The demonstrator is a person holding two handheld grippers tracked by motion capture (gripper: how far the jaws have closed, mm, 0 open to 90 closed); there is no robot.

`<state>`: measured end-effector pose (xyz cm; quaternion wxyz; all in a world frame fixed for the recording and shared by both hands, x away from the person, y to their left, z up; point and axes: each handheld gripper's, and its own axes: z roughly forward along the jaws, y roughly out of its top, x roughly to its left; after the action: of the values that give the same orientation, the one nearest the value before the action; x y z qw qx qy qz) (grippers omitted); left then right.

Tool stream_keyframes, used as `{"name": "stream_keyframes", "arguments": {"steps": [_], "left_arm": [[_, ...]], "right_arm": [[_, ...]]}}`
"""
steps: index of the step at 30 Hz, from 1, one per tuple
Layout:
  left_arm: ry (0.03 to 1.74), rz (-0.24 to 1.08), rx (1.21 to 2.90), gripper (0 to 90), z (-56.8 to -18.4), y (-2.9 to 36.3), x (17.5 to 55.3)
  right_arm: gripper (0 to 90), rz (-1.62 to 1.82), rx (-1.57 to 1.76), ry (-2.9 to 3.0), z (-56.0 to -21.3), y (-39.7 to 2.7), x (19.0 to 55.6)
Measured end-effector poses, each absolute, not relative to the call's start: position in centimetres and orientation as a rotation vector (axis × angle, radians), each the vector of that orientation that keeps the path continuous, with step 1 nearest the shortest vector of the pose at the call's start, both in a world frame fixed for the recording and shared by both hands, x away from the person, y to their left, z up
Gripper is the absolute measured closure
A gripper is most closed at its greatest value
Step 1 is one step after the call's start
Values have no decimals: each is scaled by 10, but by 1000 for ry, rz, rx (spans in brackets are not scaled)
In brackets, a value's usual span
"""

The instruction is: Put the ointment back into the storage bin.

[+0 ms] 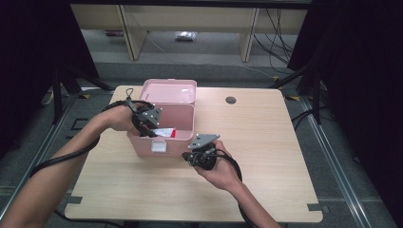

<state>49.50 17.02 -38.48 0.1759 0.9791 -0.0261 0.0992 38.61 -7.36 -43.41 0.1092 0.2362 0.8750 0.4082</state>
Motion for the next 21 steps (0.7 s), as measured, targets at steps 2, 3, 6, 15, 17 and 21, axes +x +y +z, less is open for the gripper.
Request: {"name": "stream_keyframes", "arguments": {"steps": [2,3,6,15,17,21], "left_arm": [[-75,279,2771,714,-386,170,496],[-73,277,2773,714,-386,170,496],[-72,276,2774,714,-387,170,497],[-75,279,2789,714,-390,169,497],[-80,280,2792,714,-391,169,497],[-78,275,2790,714,-392,168,498]], "right_arm": [[895,1196,693,2573,-434,-74,386],[895,1195,692,2572,-434,-74,386],[895,1199,701,2575,-434,-74,386],[895,1196,698,2574,-434,-75,386],[895,1197,696,2574,-434,-74,386],[895,1197,701,2575,-433,-74,386]]}}
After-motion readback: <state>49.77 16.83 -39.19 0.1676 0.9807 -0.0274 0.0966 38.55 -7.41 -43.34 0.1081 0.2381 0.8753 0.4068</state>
